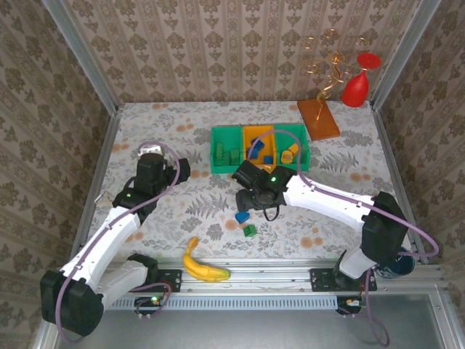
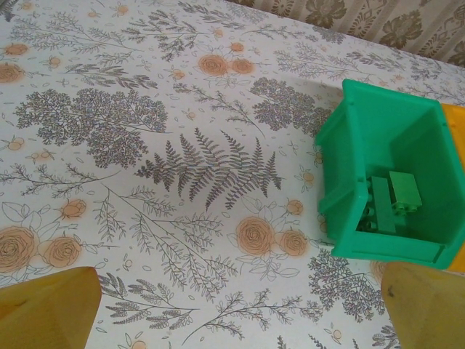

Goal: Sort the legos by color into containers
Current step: Pick up the lego from the bottom-center of the table.

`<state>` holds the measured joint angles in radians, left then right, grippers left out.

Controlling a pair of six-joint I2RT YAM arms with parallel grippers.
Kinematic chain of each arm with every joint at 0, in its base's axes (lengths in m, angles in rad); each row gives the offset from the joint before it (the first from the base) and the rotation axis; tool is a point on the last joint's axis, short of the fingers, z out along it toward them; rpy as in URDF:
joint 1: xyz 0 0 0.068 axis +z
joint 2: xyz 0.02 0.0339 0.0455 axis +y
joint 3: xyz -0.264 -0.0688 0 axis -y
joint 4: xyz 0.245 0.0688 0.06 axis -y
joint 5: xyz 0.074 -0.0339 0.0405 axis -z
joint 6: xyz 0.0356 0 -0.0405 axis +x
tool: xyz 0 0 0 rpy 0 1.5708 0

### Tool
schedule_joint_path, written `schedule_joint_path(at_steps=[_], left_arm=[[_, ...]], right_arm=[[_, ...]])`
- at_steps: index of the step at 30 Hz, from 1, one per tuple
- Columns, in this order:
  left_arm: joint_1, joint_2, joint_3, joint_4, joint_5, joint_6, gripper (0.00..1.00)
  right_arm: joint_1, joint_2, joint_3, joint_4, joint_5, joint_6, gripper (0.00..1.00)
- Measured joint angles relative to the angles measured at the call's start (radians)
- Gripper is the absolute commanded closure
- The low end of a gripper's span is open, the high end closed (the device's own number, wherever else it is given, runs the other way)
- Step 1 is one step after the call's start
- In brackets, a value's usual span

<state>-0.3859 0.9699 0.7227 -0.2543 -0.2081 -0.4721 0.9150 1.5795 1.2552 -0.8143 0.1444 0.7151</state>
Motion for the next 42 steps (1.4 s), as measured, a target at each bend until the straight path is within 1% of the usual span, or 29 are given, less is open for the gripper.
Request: schedule_joint_path(at_steps=[7,12,23,27,34,42], left_arm=[[0.002,0.000,0.000,0.000,0.002,0.000,0.00],[0.003,-0.003,0.000,0.000,0.002,0.000,0.00],[0.009,-0.012,-0.003,-0.001,0.003,0.000,0.00],[0.010,-0.012,-0.004,-0.001,0.003,-0.001,0.00],[0.014,-0.012,-0.008,-0.001,0.003,-0.005,0.00],[0.014,-0.012,-0.010,-0.001,0.004,-0.007,0.00]], right_arm=[[0.050,0.069,0.000,0.006,-0.044,-0.002,0.26],[0.053,0.108,0.000,0.006,-0.049,-0.004,0.23],[0.053,0.189,0.010,0.033,-0.082,-0.004,0.21],[0.053,0.227,0.026,0.037,-0.087,-0.004,0.21],[0.041,0.278,0.034,0.061,-0.100,-0.004,0.26],[0.018,0.328,0.040,0.093,-0.109,-0.004,0.28]])
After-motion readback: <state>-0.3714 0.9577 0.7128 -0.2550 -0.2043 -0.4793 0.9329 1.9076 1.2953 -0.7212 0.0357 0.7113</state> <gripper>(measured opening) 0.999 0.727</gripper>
